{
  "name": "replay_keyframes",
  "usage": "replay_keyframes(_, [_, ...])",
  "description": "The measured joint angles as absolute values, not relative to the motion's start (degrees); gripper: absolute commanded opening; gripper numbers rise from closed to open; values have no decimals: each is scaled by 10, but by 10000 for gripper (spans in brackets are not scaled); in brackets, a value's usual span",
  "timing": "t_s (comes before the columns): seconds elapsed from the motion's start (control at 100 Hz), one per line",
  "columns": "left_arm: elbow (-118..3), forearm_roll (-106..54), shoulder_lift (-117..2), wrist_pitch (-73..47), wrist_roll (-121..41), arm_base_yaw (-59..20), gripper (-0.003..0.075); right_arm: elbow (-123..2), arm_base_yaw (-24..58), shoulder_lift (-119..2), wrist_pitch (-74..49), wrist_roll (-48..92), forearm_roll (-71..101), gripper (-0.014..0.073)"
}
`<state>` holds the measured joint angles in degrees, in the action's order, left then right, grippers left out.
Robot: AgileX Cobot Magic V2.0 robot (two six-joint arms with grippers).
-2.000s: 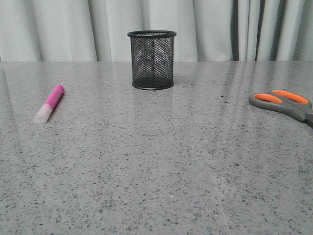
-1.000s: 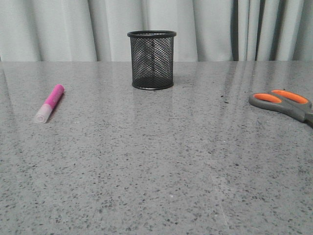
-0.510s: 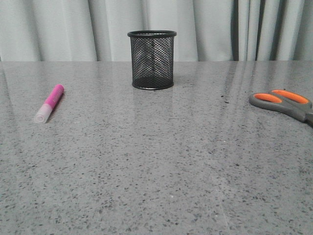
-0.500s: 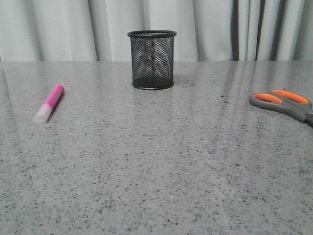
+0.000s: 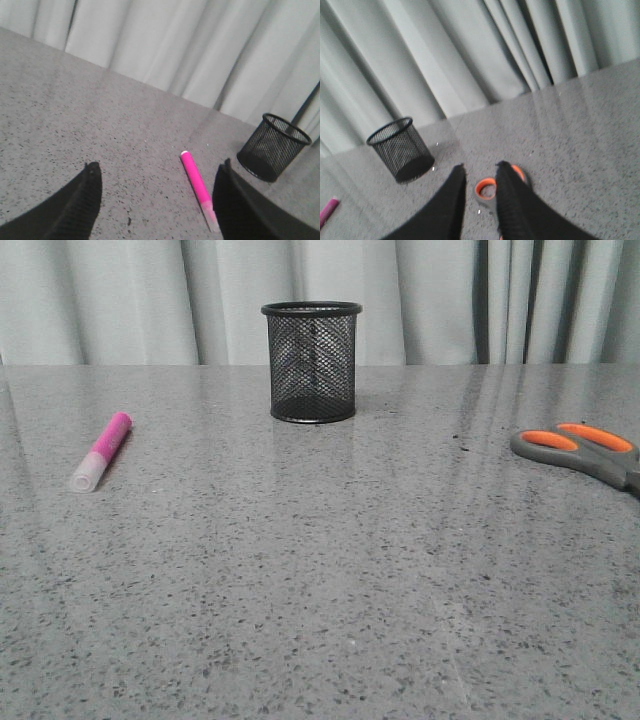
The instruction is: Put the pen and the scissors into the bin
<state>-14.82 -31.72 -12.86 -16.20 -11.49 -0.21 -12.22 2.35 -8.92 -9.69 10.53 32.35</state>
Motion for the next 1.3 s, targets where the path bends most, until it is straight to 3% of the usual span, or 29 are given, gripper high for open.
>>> replay_keyframes(0.17, [-263,-290,-294,-252,-115,-7,201,-200,24,-200,-183,113,319,236])
replay_keyframes(0.24, [-311,-281,-359,-287,-115,-7,163,-222,24,-236,-203,122,317,236])
replay_keyframes(0.37, [-404,-250,-469,-353,-116,-8,166,-250,24,-272,-212,131,317,236])
replay_keyframes(0.75, [-617,-232,-779,-518,-73,-56,275,-253,24,-277,-236,133,315,236])
replay_keyframes(1.3, [-755,-108,-962,-534,77,-175,275,-253,24,-277,-244,134,313,236])
